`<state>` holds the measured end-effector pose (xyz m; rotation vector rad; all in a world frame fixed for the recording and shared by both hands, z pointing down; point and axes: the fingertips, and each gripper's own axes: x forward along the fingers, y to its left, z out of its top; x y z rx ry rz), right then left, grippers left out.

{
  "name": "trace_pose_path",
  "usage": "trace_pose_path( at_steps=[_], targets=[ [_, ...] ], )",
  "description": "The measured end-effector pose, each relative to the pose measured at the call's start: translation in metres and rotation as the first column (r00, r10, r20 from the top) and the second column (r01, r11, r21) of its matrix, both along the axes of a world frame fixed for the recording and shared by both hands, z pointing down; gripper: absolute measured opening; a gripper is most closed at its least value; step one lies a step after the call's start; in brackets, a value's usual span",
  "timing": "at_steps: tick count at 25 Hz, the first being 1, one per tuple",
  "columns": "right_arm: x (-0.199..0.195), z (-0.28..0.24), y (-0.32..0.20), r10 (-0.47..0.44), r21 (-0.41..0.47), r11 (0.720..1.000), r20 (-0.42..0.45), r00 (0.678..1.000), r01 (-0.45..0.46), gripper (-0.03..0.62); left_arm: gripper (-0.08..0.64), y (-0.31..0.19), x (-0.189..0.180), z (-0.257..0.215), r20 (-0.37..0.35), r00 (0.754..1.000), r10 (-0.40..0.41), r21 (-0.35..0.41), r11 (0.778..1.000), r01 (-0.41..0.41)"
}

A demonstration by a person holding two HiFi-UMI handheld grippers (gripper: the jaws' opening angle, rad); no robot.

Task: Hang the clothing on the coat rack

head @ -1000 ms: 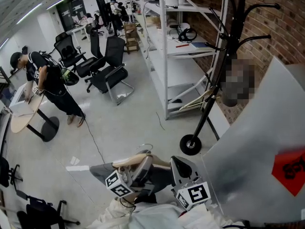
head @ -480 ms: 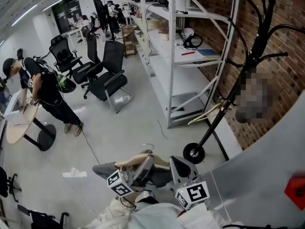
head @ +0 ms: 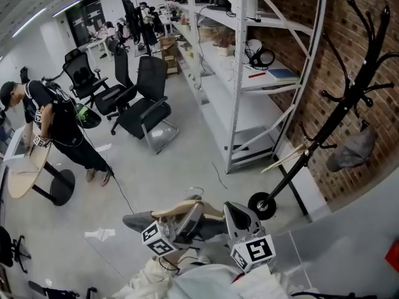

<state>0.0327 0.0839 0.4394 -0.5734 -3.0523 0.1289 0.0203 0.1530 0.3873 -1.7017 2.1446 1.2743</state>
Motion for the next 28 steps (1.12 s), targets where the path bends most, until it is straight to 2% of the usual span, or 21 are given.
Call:
trace_pose_path(
  at_steps=[7,16,28],
  targets=[
    [-0.029,0.002,0.017,0.028,0.002,1.0,-0.013,1.0,-0.028,0.023,0.104,0.023,-0.036,0.006,-0.011,1.0,-0.006,-0.021,1.0,0.006],
    [-0.057,0.004,0.012,0.054,0.012,0.999,-0.026,0.998,-0.053,0.023,0.104,0.022,-0.066,0.012,-0.021,1.0,-0.004,-0.031,1.0,0.003],
    [-0.148,0.008,-0.016,0.035,0.001,0.999,-0.024,0.999,-0.035,0.024,0.104,-0.011,-0.149,0.017,-0.047,0.999,0.01,-0.007,1.0,-0.01]
  ],
)
